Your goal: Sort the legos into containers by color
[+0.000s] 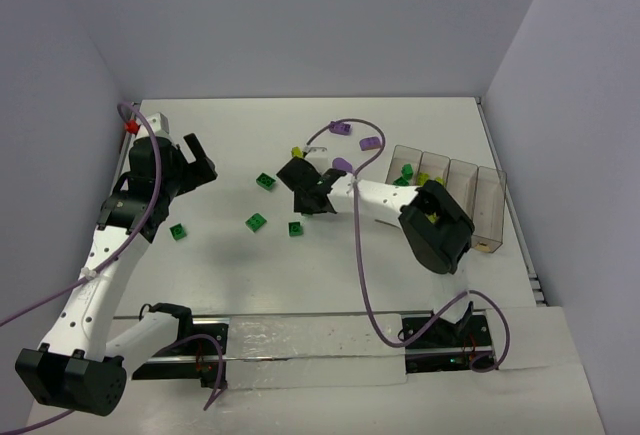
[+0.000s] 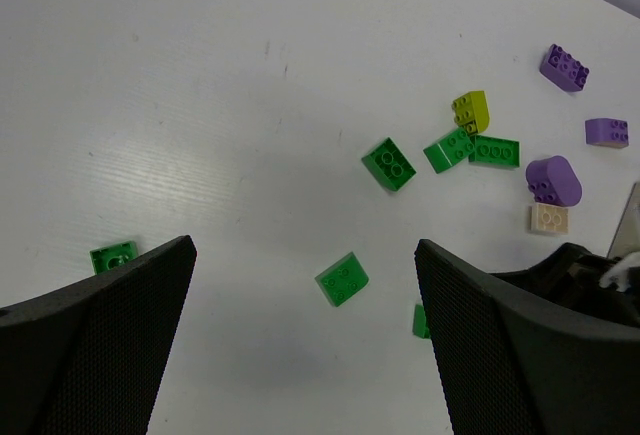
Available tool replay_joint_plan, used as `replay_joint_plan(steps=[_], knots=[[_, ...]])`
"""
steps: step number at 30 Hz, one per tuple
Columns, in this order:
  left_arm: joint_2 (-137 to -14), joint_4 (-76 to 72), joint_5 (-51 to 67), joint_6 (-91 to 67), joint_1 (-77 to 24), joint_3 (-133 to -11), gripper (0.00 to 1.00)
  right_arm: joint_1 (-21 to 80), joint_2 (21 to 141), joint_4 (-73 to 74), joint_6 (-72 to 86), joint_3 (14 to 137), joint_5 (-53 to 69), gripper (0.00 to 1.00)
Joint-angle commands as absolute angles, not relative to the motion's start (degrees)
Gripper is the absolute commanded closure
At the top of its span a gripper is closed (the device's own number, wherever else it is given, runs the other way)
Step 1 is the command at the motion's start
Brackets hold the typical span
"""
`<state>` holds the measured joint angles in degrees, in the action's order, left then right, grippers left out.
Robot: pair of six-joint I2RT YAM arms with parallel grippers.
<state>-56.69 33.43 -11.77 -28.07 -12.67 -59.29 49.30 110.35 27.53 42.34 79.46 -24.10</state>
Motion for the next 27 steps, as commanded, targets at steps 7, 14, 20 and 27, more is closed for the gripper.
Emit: replay_joint_plan(steps=[7, 14, 20, 27], knots=[[-55.47, 32.65, -11.94, -27.23, -12.91, -60.44, 0.01, 36.84, 89.81, 27.27, 38.22, 73.21, -31.63, 0.72], [-56.72, 32.06, -11.14, -27.35, -12.83, -60.78, 0.01, 25.66, 84.32, 25.67, 37.04, 65.15, -31.83, 0.72], [-56.72, 32.02, -11.04, -27.28, -12.83, -60.73, 0.01, 21.77, 83.82, 23.52, 37.50, 59.52, -31.76, 0.68], [-56.69, 32.26, -11.10, -27.35, -12.90, -60.82, 0.01, 21.80, 84.27, 23.31, 37.90, 57.37, -32.92, 0.37]])
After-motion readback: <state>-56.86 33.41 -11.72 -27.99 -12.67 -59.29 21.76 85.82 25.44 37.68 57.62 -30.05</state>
